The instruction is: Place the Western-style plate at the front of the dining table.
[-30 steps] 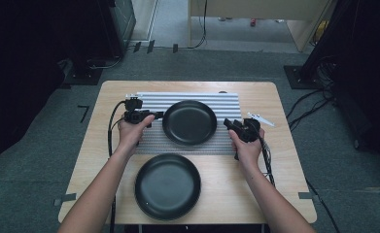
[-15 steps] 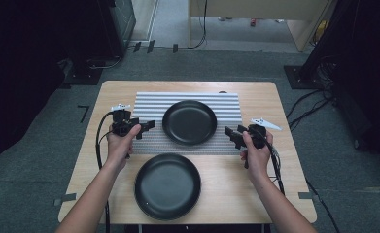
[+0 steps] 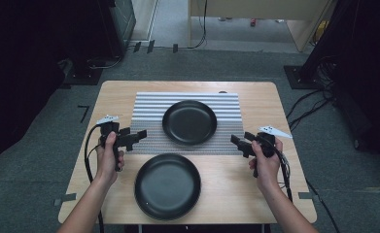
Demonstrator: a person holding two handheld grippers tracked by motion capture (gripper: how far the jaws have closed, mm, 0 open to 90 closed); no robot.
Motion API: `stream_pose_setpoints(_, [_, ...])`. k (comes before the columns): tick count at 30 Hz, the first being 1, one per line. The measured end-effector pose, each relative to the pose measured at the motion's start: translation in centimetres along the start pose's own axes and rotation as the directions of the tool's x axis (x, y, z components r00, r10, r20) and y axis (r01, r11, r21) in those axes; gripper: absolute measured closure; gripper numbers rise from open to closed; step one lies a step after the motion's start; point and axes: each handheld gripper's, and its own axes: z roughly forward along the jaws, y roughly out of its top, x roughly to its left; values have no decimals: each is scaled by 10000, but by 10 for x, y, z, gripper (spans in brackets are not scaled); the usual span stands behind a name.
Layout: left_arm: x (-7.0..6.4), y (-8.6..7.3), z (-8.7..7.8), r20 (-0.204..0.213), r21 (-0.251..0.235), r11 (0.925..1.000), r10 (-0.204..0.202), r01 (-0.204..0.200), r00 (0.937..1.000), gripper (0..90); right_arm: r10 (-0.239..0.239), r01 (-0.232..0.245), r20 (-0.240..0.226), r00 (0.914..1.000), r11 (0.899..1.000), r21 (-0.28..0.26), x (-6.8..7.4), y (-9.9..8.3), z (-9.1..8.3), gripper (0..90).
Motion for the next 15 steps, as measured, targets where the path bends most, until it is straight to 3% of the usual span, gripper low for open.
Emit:
stream_pose_setpoints(8, [-1, -16, -17, -265, -174, 9998, 14, -19, 9996, 131, 10, -12, 89, 10000, 9998, 200, -9, -9, -13, 275])
stream_pose_setpoints(15, [0, -35, -25, -585, 23, 9996, 275, -275, 9979, 95, -103, 99, 226, 9997, 9997, 208, -15, -14, -29, 265])
